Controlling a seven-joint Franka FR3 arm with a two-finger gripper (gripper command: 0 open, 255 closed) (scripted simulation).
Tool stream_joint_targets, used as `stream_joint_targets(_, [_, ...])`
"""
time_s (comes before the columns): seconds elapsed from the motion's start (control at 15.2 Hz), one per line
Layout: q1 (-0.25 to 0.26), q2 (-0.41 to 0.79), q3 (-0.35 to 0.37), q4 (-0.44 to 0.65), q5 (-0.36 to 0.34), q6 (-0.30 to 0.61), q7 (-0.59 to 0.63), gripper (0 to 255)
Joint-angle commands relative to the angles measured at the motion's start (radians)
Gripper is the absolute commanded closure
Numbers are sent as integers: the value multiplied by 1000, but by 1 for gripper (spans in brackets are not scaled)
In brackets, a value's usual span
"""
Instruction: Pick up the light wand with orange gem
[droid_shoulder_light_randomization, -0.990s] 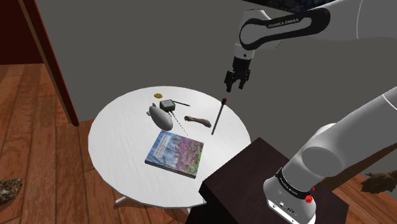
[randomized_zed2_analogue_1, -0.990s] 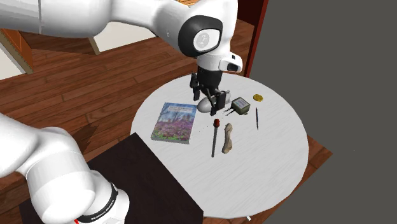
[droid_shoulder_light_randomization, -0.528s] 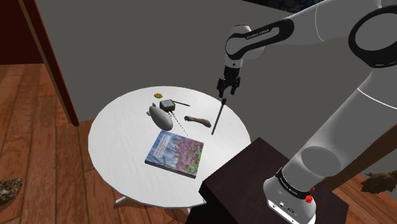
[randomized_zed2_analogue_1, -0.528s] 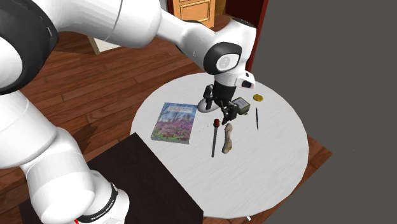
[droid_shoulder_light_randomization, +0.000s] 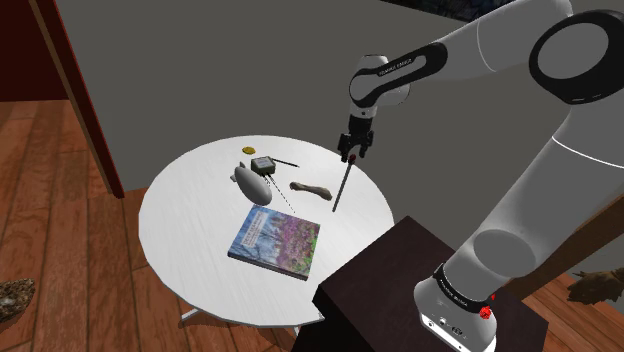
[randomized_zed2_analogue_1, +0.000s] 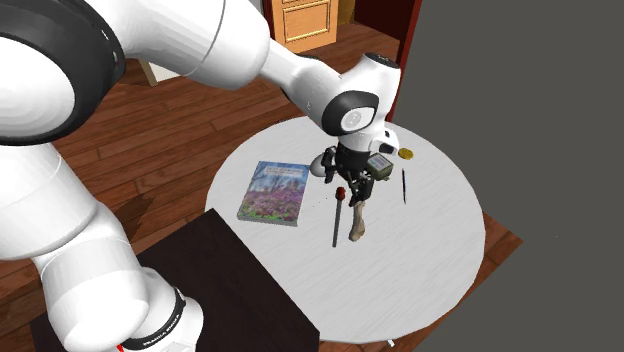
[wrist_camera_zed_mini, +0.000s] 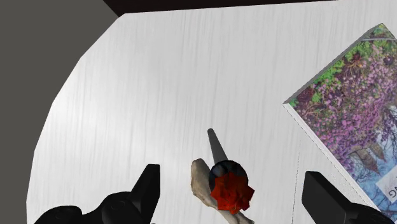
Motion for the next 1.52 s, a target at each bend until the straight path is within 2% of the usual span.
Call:
stream_joint_targets(0.0, [-1, 2, 0, -4, 0, 7, -1, 255])
stream_joint_targets(0.59, [0, 2, 0, -2, 0, 5, -1, 255])
stream_joint_targets(1.45, [1, -84, 0, 82, -11, -164, 9, 255])
